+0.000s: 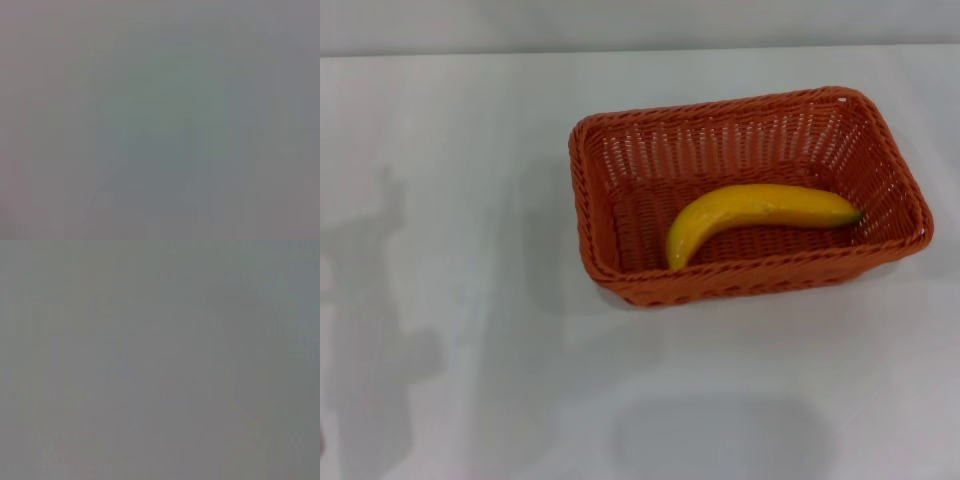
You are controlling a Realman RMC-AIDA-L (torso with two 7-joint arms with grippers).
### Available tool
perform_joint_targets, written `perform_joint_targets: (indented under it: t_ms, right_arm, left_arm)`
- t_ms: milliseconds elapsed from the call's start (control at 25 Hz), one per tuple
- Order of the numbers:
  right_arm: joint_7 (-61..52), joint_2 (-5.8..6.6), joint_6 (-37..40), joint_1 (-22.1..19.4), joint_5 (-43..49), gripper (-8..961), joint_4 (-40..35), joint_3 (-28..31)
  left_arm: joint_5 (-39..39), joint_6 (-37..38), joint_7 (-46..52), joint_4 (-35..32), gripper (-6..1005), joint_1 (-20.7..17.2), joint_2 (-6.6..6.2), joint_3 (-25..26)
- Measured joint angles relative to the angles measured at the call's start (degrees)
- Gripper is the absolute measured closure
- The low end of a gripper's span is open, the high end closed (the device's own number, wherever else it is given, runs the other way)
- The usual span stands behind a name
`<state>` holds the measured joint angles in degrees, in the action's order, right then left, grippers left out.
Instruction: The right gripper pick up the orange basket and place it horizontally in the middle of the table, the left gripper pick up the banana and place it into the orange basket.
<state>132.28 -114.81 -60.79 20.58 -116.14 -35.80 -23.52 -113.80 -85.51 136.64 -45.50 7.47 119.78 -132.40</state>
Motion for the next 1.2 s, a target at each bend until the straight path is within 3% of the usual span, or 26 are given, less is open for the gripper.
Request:
perform_joint_targets:
  t_ms: [240,520,1200]
  right_arm:
    - [-0.5,0.28,0.9,-1.1,0.0,152,-0.3,4.5]
    - [-0.1,0.91,3.0,-1.2,-0.1,152,-0.2,5.7]
    - [1.5,0.78,5.5,-0.5,-0.1,152,0.2,8.1]
  left_arm:
    - [0.5,2.6,8.0,0.0,130,-3.3,-0.62,-1.1]
    - [0.4,6.2,8.7,1.1,131,-6.1,-0.64,-1.1]
    - [-1.8,6.1,12.0,4.5,132,-6.3,-0.74,-7.8]
